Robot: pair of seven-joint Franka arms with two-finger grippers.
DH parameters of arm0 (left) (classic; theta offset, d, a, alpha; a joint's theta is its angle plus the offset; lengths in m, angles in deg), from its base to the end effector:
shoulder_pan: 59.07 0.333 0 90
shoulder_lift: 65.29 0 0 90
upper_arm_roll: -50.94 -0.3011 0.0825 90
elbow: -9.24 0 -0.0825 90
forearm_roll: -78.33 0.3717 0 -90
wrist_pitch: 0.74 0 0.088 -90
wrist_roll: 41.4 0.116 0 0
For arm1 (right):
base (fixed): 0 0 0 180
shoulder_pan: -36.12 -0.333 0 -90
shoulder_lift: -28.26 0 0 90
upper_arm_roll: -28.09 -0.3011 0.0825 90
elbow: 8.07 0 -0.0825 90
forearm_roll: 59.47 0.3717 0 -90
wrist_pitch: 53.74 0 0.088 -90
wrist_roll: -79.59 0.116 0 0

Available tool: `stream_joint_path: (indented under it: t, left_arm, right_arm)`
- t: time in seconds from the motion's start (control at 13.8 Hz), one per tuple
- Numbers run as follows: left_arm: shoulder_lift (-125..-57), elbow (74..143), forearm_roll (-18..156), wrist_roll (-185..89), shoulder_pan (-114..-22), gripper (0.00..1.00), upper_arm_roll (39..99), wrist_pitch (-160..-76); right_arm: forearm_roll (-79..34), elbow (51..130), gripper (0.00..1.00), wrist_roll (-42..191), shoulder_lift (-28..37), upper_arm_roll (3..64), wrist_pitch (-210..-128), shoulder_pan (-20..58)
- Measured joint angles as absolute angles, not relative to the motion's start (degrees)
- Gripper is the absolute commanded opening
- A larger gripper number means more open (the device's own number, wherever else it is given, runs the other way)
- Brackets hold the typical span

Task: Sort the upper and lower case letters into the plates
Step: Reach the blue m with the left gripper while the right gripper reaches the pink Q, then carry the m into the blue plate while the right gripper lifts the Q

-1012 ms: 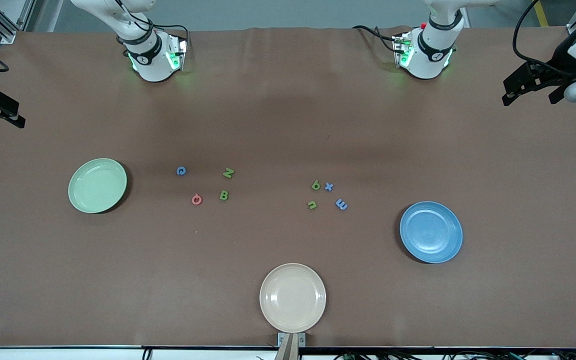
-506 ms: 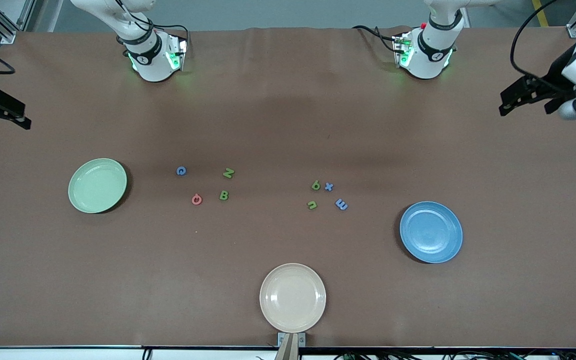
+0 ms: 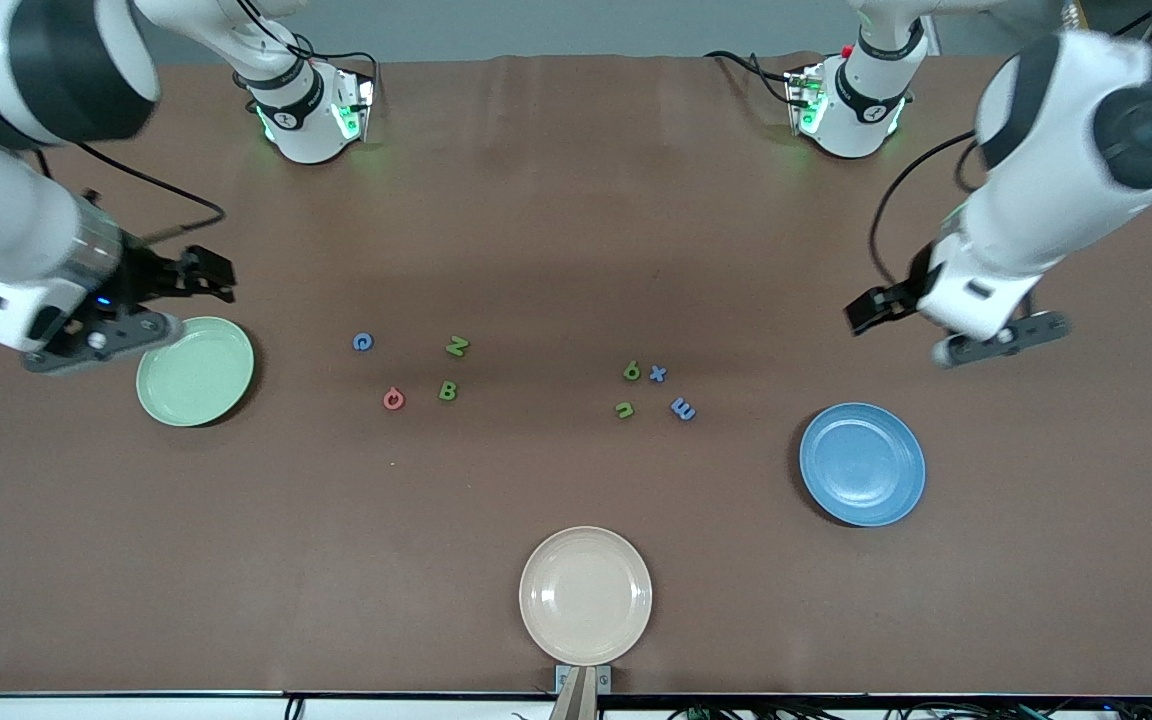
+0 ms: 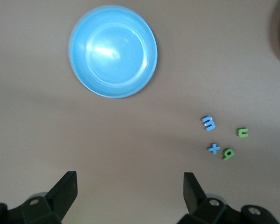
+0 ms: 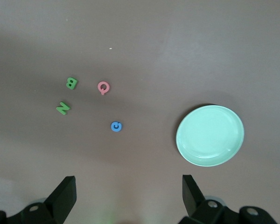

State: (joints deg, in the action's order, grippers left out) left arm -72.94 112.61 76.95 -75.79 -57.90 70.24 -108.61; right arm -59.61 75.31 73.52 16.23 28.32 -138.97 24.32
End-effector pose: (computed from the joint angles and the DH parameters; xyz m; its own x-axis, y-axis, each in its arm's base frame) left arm 0.5518 -0.1758 0.4478 0.9547 0.2874 -0.0771 0.2902 -0.9566 0.0278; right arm 0.5755 0.1177 0.5277 0.9377 0.2996 -0.1761 0.3017 -0.9533 -0.0154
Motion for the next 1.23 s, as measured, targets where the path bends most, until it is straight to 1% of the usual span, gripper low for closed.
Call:
stream_joint_path:
  t: [0.07,0.29,0.43,0.58,0.72,0.87,1.01,1.08,1.23]
  left_arm:
    - [-75.47,113.75,76.96,-77.86,-58.09,1.0,71.15,-111.66]
    - [-82.38,117.03,77.62,-85.38,-60.9,1.0,71.79,-124.32]
    - [-86.48,117.97,81.55,-93.0,-64.19,1.0,71.85,-130.16]
    - [-90.93,117.82,87.42,-102.26,-67.6,0.99,71.88,-134.57]
    - [-95.49,115.95,93.3,-109.59,-69.62,0.9,71.87,-136.7]
    - [-99.79,112.63,98.52,-115.99,-71.51,0.81,71.81,-136.99]
    - [-103.59,108.81,101.36,-121.23,-72.89,0.7,71.71,-137.0]
    - [-105.24,107.4,101.59,-122.1,-73.34,0.67,71.69,-137.0]
    - [-107.64,105.86,101.61,-122.82,-74.24,0.64,71.52,-136.99]
  right_arm:
    - [-59.66,75.27,1.0,73.71,15.49,28.32,-139.31,23.81]
    - [-59.76,75.24,1.0,73.71,14.68,28.49,-139.34,23.68]
    - [-59.78,75.95,1.0,74.05,13.33,28.5,-140.25,23.59]
    - [-59.66,79.57,1.0,75.86,11.5,28.48,-146.82,23.43]
    - [-58.69,85.3,1.0,78.05,10.03,28.47,-155.65,23.18]
    - [-57.68,90.86,1.0,79.57,9.52,28.45,-164.55,22.49]
    - [-57.46,95.56,1.0,83.0,9.53,28.43,-171.4,21.36]
    - [-57.45,97.63,1.0,84.07,9.5,28.41,-174.19,20.67]
    - [-57.44,101.46,1.0,84.94,8.82,28.41,-180.12,19.78]
